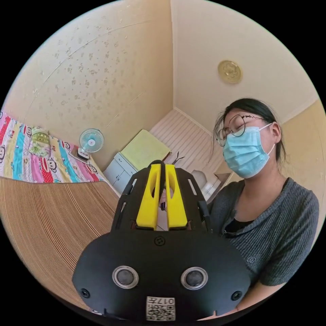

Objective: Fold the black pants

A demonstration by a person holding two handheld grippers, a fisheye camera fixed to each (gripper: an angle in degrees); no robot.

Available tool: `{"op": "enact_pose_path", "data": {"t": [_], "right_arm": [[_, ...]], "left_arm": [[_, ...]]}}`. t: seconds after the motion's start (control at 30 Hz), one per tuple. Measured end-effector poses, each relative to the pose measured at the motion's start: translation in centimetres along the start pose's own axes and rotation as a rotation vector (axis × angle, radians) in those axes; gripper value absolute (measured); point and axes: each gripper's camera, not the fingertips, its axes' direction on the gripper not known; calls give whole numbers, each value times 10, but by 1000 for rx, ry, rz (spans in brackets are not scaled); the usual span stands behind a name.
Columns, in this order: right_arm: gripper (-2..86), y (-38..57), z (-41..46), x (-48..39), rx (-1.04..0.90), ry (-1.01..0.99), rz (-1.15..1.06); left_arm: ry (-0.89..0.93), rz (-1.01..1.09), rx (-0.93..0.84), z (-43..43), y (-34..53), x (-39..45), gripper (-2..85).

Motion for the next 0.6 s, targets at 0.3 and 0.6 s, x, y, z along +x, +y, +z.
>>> {"op": "enact_pose_path", "data": {"t": [0.3,0.6], "right_arm": [[24,19,54,173,-208,427,365],[20,203,74,253,-596,645,607]], "left_arm": [[-425,-347,-133,29,11,-129,10],[-748,-581,-521,59,171,-193,10]]}}
